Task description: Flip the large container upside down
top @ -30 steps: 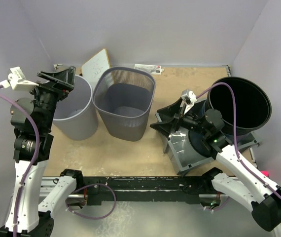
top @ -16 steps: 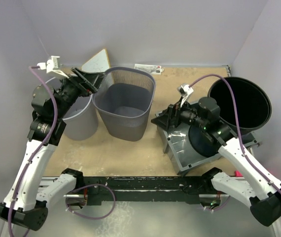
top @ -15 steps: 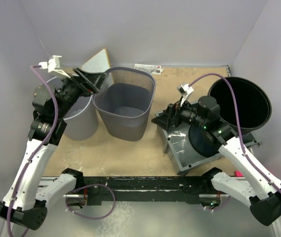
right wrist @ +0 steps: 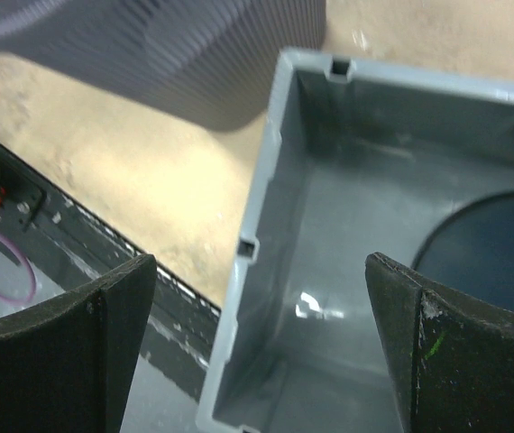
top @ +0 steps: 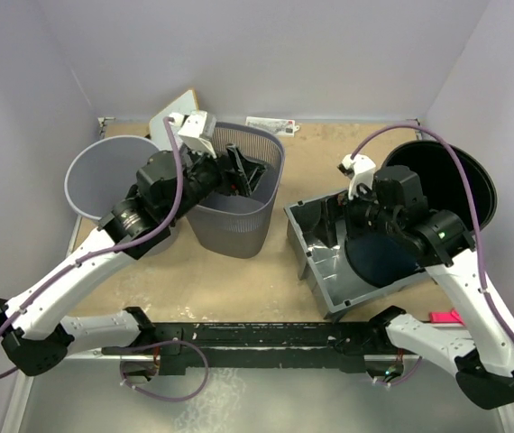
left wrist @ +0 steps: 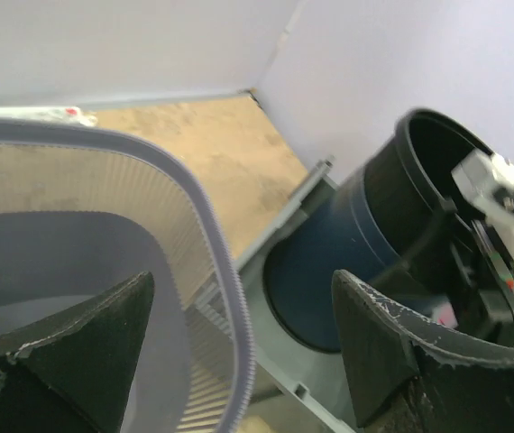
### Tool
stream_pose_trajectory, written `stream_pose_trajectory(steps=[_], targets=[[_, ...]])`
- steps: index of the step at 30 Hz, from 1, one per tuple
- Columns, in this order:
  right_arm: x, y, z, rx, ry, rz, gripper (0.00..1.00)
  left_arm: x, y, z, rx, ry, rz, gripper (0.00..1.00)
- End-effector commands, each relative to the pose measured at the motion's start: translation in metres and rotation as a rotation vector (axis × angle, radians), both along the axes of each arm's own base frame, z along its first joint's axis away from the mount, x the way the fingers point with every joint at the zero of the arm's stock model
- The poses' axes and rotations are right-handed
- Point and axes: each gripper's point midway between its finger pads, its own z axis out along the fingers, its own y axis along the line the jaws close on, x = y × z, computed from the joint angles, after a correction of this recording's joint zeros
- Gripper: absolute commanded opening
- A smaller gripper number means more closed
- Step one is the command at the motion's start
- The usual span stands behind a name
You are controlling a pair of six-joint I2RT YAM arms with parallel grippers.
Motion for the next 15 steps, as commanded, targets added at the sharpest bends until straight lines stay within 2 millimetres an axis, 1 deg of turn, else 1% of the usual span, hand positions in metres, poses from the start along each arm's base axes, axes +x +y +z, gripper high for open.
stream_pose_trajectory(steps=[1, 3, 6, 10, 13, 15], targets=[[-0.029, -0.03, -0.023, -0.125, 0.097, -0.022, 1.0, 0.004, 0.042, 0.04, -0.055, -0.12, 0.165, 0.77], [-0.03, -0.025, -0.028, -0.102, 0.104, -0.016, 1.0, 0.003, 0.052, 0.044, -0.058, -0.121, 0.203, 0.77], [-0.025, -0.017, -0.035, -0.062, 0.1, -0.027, 1.0, 0.001, 0.069, 0.052, -0.079, -0.12, 0.267, 0.77], [-0.019, -0.014, -0.056, -0.116, 0.118, -0.063, 1.0, -0.004, 0.087, 0.059, -0.126, -0.127, 0.318, 0.77], [-0.016, 0.006, -0.061, -0.101, 0.093, -0.06, 1.0, -0.006, 0.097, 0.058, -0.134, -0.123, 0.354, 0.77], [-0.018, 0.022, -0.067, -0.116, 0.079, -0.053, 1.0, -0.006, 0.099, 0.056, -0.136, -0.114, 0.364, 0.77]])
